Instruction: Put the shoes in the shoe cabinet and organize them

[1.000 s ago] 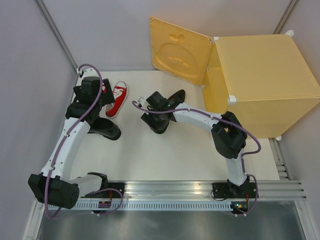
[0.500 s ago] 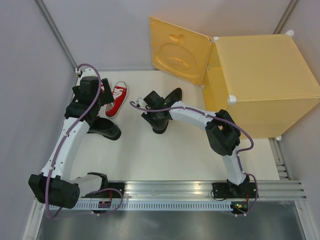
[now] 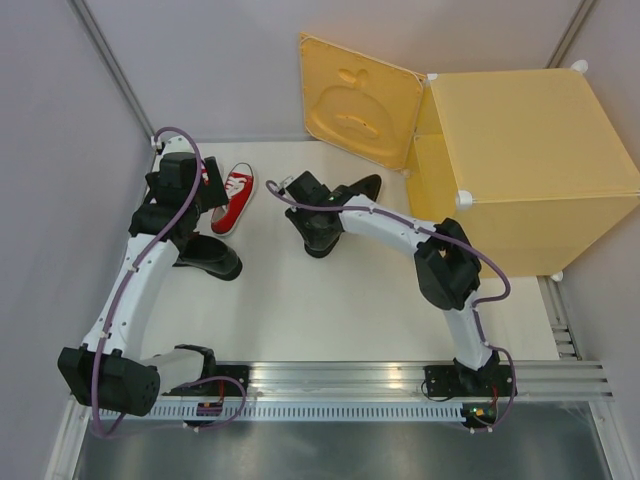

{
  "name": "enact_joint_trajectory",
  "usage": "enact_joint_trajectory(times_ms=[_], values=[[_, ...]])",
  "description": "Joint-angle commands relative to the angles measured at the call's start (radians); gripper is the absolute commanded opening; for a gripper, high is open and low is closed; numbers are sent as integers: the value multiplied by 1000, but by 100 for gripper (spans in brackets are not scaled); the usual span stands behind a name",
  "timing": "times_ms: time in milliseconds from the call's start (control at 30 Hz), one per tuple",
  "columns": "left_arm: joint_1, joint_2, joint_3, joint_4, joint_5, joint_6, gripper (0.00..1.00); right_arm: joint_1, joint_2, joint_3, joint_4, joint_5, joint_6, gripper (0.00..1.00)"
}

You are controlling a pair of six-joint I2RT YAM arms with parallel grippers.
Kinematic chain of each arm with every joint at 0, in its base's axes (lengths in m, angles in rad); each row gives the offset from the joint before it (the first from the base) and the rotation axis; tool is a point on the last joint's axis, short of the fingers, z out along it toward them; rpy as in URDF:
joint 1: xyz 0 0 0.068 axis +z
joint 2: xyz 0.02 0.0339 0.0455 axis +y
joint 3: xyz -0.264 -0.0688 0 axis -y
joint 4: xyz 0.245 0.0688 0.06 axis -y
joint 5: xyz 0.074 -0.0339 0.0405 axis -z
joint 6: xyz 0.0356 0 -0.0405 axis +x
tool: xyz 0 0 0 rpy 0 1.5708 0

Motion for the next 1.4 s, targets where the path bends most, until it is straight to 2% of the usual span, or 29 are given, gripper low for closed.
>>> enact_joint_trajectory(times_ms=[0,433,633,900,1167,1267,1367], values=[[5,4,0,31,11,-24,100,-78,-81,68,73,135,104,1],[10,10,0,28,23,-28,100,-335,-97,50,160,200,211,1],[10,15,0,29,31,-28,100,-399,-71,54,194,229,191,1],[10,19,0,29,39,-28,100,-434,-34,68,188,244,104,1],[11,22,0,29,43,-28,100,-441,-8,44,176,364,56,2],[11,25,1,28,45,-28,100,-441,-8,28,174,401,50,5],[13,27,1,26,48,-30,100,-439,-5,13,174,427,41,13]])
